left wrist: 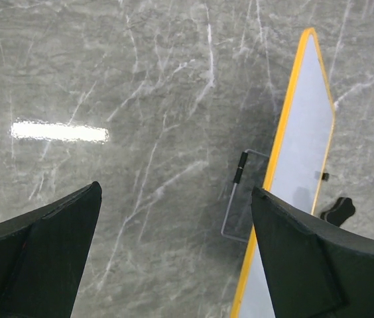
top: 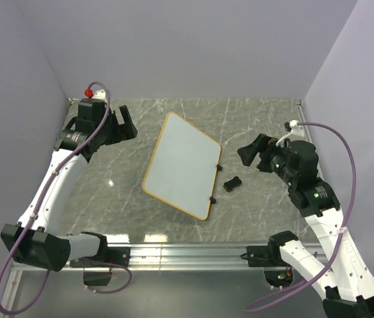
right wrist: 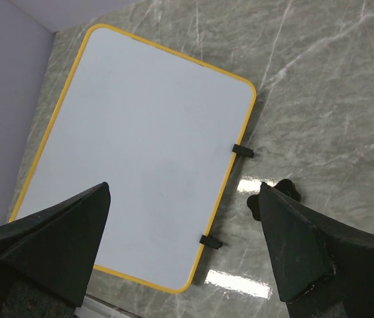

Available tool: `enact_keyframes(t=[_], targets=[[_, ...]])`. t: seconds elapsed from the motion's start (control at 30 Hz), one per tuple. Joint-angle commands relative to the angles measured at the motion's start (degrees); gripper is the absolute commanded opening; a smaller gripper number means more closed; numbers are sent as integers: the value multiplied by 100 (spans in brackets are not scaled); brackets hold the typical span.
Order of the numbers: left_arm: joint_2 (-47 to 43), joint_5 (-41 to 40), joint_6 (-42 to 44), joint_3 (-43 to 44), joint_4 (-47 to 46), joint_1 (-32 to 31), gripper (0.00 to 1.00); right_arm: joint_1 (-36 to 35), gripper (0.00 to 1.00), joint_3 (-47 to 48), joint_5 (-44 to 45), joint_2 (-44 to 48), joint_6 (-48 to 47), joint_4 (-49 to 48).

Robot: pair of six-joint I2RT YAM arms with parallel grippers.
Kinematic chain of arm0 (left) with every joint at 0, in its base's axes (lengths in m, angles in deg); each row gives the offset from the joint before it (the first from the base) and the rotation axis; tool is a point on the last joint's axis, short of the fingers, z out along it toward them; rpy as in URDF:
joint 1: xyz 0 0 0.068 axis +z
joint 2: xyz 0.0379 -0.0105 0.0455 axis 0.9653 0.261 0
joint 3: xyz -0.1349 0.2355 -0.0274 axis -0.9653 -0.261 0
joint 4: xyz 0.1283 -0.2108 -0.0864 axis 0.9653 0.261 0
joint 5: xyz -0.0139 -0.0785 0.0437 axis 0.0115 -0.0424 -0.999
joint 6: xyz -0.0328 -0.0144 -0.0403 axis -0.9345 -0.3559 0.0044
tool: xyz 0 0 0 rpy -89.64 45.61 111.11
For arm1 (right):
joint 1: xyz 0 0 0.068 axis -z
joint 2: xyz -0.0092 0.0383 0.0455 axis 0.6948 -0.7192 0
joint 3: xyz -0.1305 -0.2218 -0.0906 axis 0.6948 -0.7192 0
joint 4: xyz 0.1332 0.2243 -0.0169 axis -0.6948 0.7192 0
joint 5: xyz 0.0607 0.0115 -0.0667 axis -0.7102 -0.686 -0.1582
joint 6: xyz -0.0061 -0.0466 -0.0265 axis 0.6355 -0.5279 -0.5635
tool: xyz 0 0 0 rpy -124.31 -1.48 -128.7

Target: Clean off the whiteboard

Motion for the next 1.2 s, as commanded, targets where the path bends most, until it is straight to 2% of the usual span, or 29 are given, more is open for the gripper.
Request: enact_keyframes(t=[0.0, 0.17, 0.27, 0.37, 0.5, 0.53, 0.63, 1.17], targets=[[-472, 224, -229, -118, -50, -12, 99, -14, 100, -12, 29, 143, 33, -242], [-1166, 321, -326, -434, -137, -21, 99, -14, 100, -56, -112, 239, 16, -339], [-1772, 523, -379, -1003, -505, -21, 99, -23, 100, -144, -112, 354, -2, -339], [-2317, 384, -458, -1470, -884, -21, 99, -23, 100, -293, -164, 433, -19, -374], [-2853, 67, -476, -2243, -1463, -21, 99, -23, 100, -416, -270, 416, -37, -453], [-3072, -316, -519, -2332, -1578, -21, 99, -23, 100, -416, -261, 424, -37, -462], [-3346, -810, -494, -2561, -1868, -21, 99, -14, 100, -451, -209, 451, -11, -576], [-2600, -330, 78, -2659, -2194, -21, 99, -14, 100, -259, -68, 275, -116, -366]])
